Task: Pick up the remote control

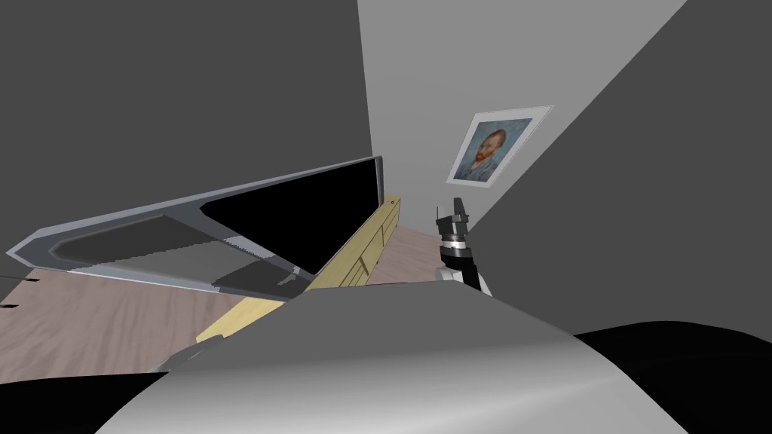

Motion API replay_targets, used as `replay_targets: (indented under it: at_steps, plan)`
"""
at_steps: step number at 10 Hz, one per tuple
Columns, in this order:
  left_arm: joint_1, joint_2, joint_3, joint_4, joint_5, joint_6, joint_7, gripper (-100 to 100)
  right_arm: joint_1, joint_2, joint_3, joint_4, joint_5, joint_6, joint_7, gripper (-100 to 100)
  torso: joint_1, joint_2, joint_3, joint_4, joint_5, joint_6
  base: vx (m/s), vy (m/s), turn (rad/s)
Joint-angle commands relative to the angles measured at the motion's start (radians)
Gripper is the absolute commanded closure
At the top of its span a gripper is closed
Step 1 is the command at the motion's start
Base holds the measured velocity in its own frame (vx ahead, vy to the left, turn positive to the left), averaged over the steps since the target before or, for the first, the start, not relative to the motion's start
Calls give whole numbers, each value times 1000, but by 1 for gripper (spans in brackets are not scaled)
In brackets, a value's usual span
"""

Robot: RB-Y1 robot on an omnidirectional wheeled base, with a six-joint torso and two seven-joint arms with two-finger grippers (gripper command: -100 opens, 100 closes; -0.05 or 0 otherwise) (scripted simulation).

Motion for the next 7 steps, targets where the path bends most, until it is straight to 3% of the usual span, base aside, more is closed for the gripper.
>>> replay_targets:
  at_steps: [1,2,4,5,7]
  plan:
    - [0,0,0,0,0,0,0,0,0,0,0,0,0,0,0,0,0,0,0,0,0,0,0,0,0]
    - [-1,24,0,-29,9,3,5,100,0,0,0,0,0,0,0,0,0,0,0,0,0,0,8,-8,27]
    - [3,72,-12,-66,29,2,14,100,0,0,0,0,0,0,0,0,-5,-3,-1,1,-2,3,11,-12,32]
    - [-5,55,-16,-46,26,1,10,100,0,0,0,0,0,0,0,0,-6,-3,-1,1,-2,3,6,-5,3]
    - [-4,53,-13,-24,53,-5,5,-100,0,0,0,0,0,0,0,0,-5,-3,-1,1,-2,3,-50,-25,34]
